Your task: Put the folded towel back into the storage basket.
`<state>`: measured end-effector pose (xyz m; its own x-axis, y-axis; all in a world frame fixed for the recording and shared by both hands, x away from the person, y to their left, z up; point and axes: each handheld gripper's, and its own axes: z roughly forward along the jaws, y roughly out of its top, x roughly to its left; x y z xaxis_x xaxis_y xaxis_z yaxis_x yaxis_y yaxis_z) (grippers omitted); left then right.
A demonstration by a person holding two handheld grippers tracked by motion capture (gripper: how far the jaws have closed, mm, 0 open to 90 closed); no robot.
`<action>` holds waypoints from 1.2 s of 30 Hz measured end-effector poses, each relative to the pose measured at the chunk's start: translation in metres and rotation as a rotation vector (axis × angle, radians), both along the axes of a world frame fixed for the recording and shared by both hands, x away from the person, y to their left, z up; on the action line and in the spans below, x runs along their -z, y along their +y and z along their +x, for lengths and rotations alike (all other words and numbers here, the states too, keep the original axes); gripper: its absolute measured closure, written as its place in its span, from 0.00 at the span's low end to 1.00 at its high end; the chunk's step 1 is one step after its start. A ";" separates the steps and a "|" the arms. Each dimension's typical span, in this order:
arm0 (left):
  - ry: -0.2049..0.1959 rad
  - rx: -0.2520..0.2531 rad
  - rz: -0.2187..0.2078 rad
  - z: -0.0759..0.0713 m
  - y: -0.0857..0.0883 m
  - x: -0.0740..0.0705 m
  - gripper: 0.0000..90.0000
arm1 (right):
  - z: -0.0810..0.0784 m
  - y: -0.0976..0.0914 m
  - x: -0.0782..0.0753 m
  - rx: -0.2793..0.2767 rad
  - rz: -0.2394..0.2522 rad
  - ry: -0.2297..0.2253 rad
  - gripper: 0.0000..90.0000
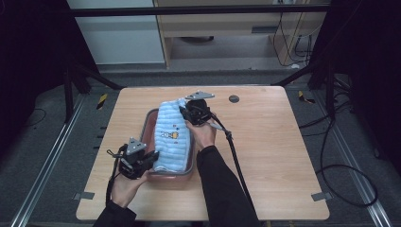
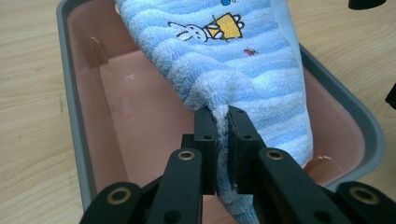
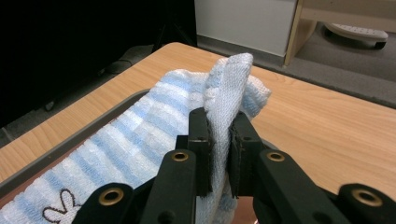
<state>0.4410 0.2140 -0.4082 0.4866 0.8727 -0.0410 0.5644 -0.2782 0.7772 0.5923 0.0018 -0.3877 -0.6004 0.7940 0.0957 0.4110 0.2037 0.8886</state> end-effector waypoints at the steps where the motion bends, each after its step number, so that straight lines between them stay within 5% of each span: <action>1: 0.005 0.000 0.002 0.001 0.000 0.001 0.93 | 0.000 0.000 0.002 0.000 -0.001 0.001 0.91; 30: 0.087 -0.014 0.067 0.009 -0.002 0.022 0.91 | 0.011 0.010 0.044 -0.007 -0.082 0.087 0.89; 36: 0.105 -0.039 0.082 0.011 0.000 0.025 0.79 | 0.014 0.013 0.048 -0.014 -0.129 0.110 0.73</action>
<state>0.4522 0.2138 -0.4331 0.4492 0.8933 -0.0181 0.6532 -0.3145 0.6888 0.6066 0.0143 -0.4362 -0.6033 0.7953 0.0591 0.5004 0.3197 0.8046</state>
